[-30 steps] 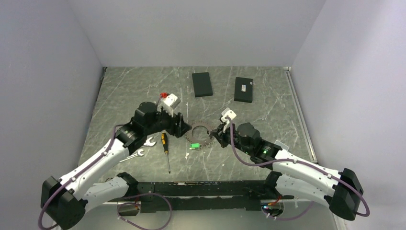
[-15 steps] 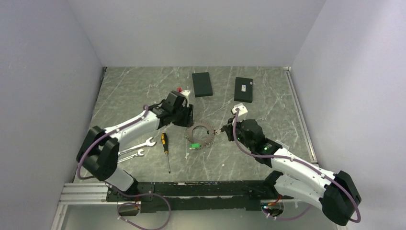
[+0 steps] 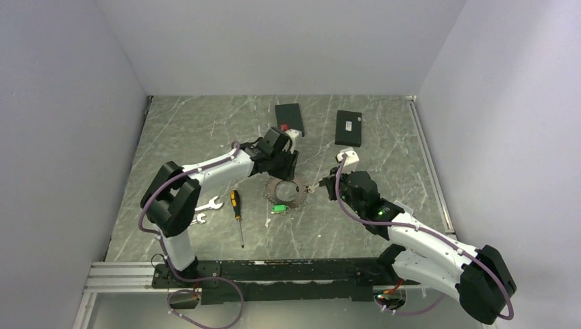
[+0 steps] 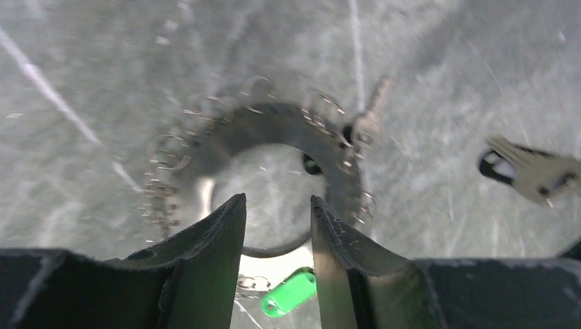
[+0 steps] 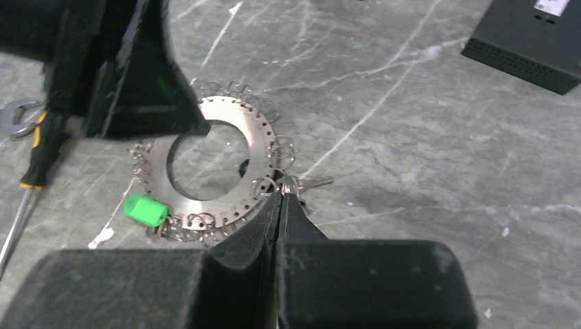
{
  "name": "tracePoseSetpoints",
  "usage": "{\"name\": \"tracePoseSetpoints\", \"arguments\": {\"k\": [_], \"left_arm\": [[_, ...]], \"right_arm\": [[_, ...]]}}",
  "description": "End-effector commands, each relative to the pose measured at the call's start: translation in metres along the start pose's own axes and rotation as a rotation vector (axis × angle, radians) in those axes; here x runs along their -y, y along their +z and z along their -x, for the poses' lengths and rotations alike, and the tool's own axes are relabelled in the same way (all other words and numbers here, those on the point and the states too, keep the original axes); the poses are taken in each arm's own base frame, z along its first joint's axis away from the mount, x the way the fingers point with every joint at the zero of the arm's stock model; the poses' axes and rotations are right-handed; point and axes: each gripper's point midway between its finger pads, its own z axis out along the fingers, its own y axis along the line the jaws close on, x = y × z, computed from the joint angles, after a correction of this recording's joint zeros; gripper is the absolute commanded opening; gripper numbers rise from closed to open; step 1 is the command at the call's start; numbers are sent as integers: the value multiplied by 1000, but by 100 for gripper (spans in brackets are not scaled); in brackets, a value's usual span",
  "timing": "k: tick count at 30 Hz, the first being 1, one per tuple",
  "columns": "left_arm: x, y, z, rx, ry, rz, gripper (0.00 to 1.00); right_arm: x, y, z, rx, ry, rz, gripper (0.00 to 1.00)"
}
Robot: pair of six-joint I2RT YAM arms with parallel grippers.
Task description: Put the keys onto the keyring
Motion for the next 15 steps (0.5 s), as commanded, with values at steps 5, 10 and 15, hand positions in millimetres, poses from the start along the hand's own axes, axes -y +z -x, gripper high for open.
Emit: {"name": "tracePoseSetpoints", "arguments": {"k": [5, 10, 15], "left_arm": [[62, -16, -44, -163, 353, -414, 52], [54, -7, -65, -226, 429, -434, 60], [59, -6, -80, -168, 512, -499, 61]], "right_arm": [[31, -3, 10, 71, 45, -179, 0], [36, -5, 9, 73, 53, -205, 0], [36, -5, 9, 82, 57, -201, 0]]}}
